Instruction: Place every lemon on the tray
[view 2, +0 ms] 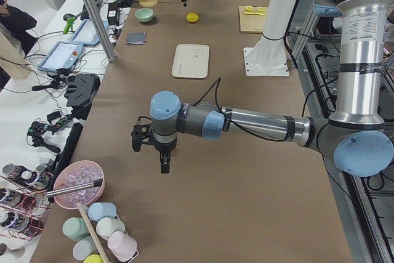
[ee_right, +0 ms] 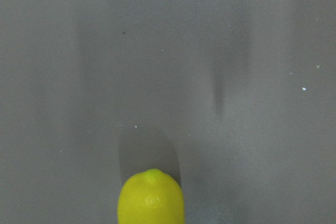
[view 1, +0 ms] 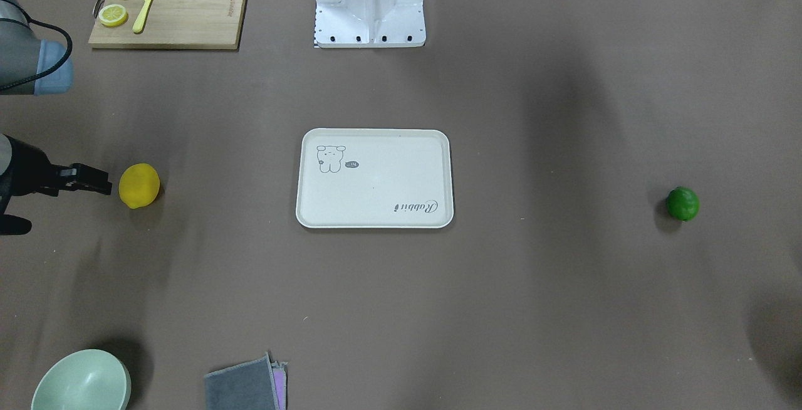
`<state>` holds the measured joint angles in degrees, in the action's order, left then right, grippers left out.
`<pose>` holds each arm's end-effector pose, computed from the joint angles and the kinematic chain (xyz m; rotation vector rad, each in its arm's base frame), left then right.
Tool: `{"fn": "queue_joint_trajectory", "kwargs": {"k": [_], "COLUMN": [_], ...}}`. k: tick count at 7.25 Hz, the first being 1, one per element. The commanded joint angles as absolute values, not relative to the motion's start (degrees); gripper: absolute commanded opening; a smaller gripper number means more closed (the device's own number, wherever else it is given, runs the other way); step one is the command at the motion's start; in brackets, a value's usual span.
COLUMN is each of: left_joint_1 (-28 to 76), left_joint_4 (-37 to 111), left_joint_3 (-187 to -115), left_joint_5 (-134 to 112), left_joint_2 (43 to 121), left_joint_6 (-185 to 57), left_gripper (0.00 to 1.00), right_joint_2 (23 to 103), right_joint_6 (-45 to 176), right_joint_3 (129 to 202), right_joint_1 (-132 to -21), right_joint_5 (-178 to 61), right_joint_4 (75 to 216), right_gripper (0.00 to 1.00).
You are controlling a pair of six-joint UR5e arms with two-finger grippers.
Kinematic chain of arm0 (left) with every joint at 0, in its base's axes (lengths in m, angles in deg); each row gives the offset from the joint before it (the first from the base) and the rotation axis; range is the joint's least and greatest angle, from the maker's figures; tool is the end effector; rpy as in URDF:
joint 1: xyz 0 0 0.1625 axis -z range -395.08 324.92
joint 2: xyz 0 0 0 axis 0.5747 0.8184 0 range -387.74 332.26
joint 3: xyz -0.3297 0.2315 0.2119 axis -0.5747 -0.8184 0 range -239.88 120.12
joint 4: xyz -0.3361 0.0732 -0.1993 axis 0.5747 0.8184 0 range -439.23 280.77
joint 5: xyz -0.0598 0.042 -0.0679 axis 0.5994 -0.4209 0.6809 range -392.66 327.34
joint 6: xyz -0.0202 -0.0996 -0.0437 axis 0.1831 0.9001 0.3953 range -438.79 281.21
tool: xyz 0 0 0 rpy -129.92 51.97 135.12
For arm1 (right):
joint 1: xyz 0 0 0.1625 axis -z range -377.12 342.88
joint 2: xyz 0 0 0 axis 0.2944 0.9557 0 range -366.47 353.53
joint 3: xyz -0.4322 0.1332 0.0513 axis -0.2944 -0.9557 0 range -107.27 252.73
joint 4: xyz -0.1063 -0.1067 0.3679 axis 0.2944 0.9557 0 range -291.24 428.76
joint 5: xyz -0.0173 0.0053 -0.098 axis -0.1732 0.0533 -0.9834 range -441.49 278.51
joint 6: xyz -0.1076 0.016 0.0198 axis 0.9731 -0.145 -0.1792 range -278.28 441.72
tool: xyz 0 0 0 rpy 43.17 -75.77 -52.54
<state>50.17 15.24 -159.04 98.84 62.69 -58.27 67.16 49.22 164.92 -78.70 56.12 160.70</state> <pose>-0.0192 -0.4929 0.6114 0.0712 0.7553 -0.1731 -0.2403 -0.5524 0.5230 -0.1827 -0.8492 -0.0539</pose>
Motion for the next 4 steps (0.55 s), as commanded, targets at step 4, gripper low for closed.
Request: {"fn": "queue_joint_trajectory", "kwargs": {"k": [4], "left_joint_1": [30.5], "left_joint_4": [14.01], "left_joint_3": [-154.91], "left_joint_5": [91.53], "left_joint_2": [73.42], "left_joint_6": [-50.55], "left_gripper": [0.98], "right_joint_2": [65.68], "right_joint_6": [49.9], "right_joint_3": [161.67], "right_joint_1": [-72.77], "right_joint_5": [56.06], "right_joint_4": [160.7], "right_gripper": [0.98]}}
